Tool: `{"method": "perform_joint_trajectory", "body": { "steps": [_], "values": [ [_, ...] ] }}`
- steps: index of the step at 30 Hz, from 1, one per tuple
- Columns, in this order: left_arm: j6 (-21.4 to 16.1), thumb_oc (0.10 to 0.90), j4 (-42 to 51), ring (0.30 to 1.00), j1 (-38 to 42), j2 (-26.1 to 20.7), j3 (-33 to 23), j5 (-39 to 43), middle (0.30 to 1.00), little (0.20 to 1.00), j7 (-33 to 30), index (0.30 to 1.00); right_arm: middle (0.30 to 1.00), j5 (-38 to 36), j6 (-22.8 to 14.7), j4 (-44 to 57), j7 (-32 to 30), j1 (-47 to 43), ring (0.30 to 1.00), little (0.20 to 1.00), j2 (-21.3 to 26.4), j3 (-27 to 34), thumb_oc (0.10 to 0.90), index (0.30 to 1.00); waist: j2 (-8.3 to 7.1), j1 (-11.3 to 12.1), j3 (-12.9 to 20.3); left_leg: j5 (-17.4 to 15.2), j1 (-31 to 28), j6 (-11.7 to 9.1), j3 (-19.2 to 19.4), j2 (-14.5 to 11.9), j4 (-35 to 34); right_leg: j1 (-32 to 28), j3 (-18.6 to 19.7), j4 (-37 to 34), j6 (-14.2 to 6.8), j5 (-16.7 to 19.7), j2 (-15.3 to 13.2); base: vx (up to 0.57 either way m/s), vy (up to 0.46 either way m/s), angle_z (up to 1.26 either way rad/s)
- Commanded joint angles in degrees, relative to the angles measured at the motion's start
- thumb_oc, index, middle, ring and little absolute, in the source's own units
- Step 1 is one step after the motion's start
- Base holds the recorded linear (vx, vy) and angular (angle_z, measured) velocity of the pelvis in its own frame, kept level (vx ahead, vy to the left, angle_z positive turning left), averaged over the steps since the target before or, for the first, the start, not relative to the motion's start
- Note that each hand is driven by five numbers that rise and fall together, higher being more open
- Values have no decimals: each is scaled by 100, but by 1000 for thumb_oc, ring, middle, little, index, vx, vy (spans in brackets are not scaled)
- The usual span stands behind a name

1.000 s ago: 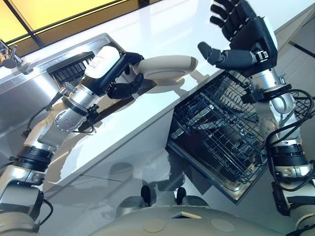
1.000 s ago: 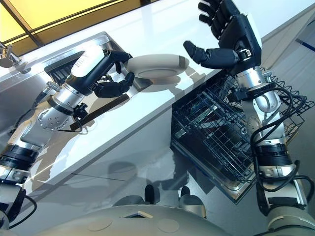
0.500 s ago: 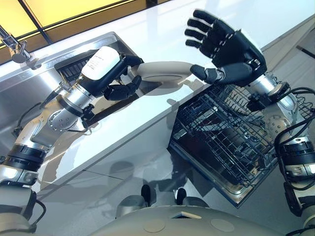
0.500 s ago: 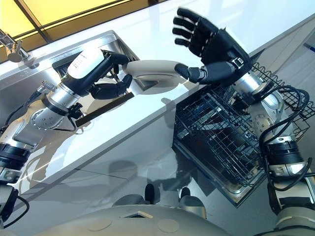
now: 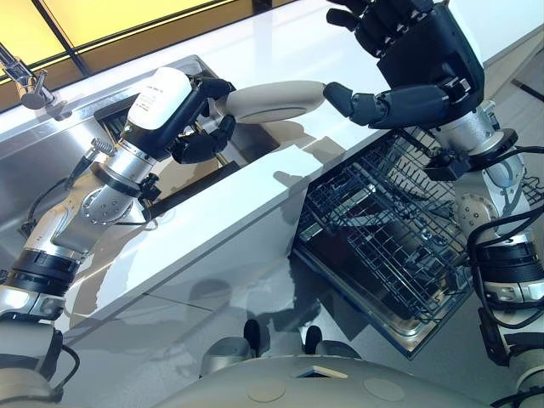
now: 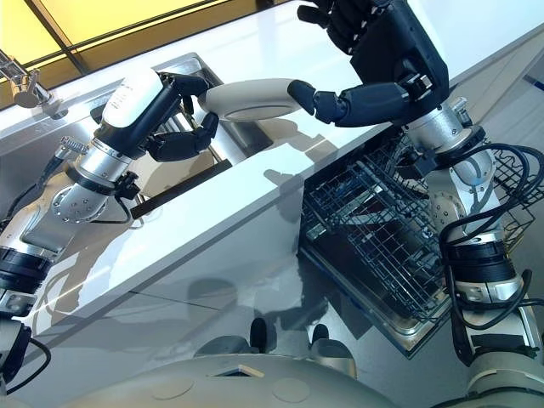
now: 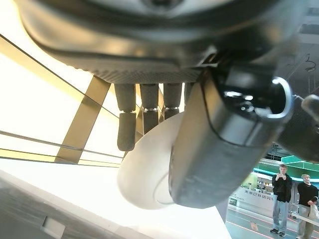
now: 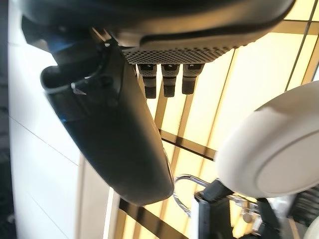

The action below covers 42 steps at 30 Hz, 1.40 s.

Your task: Pick up plates and place into dishwasher.

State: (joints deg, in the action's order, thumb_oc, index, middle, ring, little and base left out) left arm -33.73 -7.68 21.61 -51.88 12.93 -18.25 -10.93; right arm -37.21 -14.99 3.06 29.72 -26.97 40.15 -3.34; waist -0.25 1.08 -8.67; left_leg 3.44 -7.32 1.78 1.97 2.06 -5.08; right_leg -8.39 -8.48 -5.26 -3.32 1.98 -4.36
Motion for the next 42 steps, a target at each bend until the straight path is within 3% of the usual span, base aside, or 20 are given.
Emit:
{"method": "perform_joint_trajectory", "body": {
  "steps": [1, 20, 29, 30, 31, 32, 33, 37, 41, 42],
  "values": [
    [-39, 100, -96, 300, 741, 19, -488, 231, 300, 200, -566, 300, 900, 86, -303, 50, 220, -556, 900, 900, 404, -79, 800, 900, 82, -35, 843, -785, -110, -27, 1, 143, 121, 122, -138, 603, 49, -895, 384, 0, 0, 0],
    [-39, 100, 90, 300, 887, 192, -134, 263, 300, 200, -528, 300, 900, 736, 143, -139, 474, -1062, 900, 900, 543, -992, 800, 900, 66, 84, 829, -722, -97, -55, -112, 157, 88, 121, -261, 651, 28, -897, 336, 0, 2, 1],
    [-470, 100, 328, 300, 867, 489, 177, 607, 300, 200, 107, 300, 900, 992, 389, -101, 347, -1214, 900, 900, 243, -1269, 800, 900, 67, 155, 807, -721, -108, -46, -175, 175, 90, 82, -300, 618, 27, -883, 329, 5, 6, 4],
    [-480, 100, 329, 300, 870, 493, 182, 615, 300, 200, 111, 300, 862, 997, 395, -102, 344, -1216, 862, 856, 244, -1273, 756, 862, 67, 154, 807, -721, -108, -46, -177, 175, 89, 81, -300, 618, 27, -883, 329, 12, 17, 4],
    [-611, 100, 373, 300, 876, 550, 210, 691, 300, 200, 192, 300, 679, 1106, 423, -166, 332, -1211, 679, 642, 243, -1309, 542, 679, 66, 155, 811, -718, -109, -44, -198, 174, 85, 80, -284, 626, 31, -890, 331, 0, 0, 0],
    [-681, 100, 421, 300, 878, 578, 227, 705, 300, 200, 198, 300, 382, 1141, 444, -213, 345, -1207, 382, 296, 247, -1334, 196, 382, 68, 154, 812, -712, -110, -42, -218, 173, 76, 83, -274, 633, 34, -894, 334, 12, 21, 4],
    [-710, 100, 469, 300, 884, 603, 242, 699, 300, 200, 215, 300, 300, 1187, 488, -246, 329, -1198, 300, 200, 240, -1358, 100, 300, 68, 153, 814, -705, -107, -41, -234, 172, 69, 88, -266, 642, 37, -898, 338, 6, 18, 7],
    [-781, 100, 678, 300, 965, 679, 316, 631, 300, 200, 306, 300, 302, 1292, 588, -359, 292, -1166, 302, 203, 258, -1430, 103, 302, 67, 148, 805, -677, -96, -43, -297, 168, 47, 99, -255, 683, 51, -917, 344, -1, 16, 8],
    [-800, 100, 816, 300, 978, 777, 352, 609, 300, 200, 445, 300, 359, 1317, 622, -404, 286, -1122, 359, 269, 259, -1464, 169, 359, 56, 149, 780, -669, -108, -43, -353, 174, 27, 80, -267, 682, 55, -920, 342, -6, 7, 9],
    [-795, 100, 826, 300, 976, 783, 359, 608, 300, 200, 446, 300, 328, 1330, 633, -416, 270, -1123, 328, 233, 257, -1467, 133, 328, 60, 144, 782, -663, -112, -45, -362, 177, 20, 77, -262, 683, 54, -919, 346, -6, 13, 10]
  ]
}}
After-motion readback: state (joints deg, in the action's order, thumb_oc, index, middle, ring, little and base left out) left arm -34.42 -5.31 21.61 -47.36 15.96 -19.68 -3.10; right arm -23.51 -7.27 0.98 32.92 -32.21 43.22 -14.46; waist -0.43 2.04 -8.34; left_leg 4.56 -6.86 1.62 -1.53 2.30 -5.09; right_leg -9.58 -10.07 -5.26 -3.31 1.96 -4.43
